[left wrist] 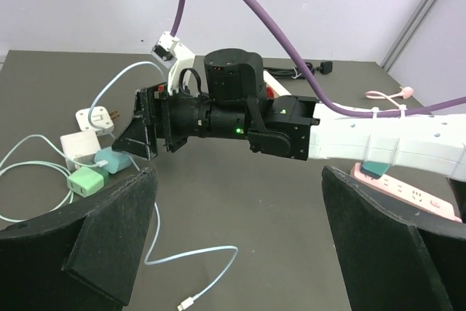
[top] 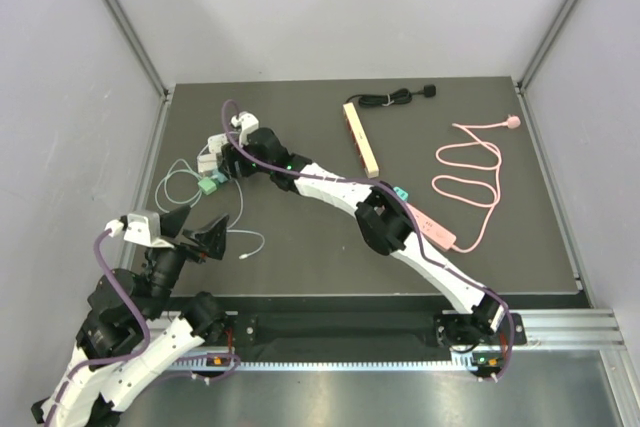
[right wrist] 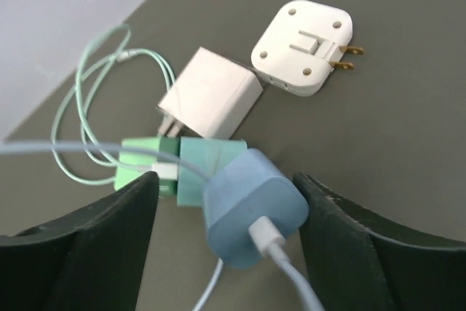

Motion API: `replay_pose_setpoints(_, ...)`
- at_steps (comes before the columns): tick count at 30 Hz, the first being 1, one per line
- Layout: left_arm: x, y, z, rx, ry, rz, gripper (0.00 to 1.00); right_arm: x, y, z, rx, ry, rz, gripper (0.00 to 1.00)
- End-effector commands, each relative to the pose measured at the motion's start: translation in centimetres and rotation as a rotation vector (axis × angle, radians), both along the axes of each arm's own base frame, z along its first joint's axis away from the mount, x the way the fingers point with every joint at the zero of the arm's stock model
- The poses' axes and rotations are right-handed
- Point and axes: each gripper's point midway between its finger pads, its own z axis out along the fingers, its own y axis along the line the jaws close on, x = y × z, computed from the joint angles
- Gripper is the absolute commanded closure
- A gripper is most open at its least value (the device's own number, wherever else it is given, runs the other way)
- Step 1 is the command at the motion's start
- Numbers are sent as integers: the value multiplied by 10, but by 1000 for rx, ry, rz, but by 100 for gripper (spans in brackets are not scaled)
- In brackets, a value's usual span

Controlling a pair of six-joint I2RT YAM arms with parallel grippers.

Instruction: Pull the plug off the socket

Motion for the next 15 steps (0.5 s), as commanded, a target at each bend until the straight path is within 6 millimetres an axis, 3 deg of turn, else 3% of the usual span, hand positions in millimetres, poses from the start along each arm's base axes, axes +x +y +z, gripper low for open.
replay_pose_setpoints(1, -3, -2, 2, -41, 3, -15, 1, -5, 1, 58, 26, -128, 66, 25)
replay_pose_setpoints(7, -5, -3, 4, -105, 24, -25, 1, 0, -25, 108, -15, -235, 114, 0)
replay_pose_setpoints(10, -6, -4, 4, -136, 42, -29, 1, -1, -40, 126, -47, -282, 145, 0)
replay_pose_setpoints(15, -9, -5, 5, -192, 64, -42, 1, -3, -70, 128, -156, -323, 191, 0)
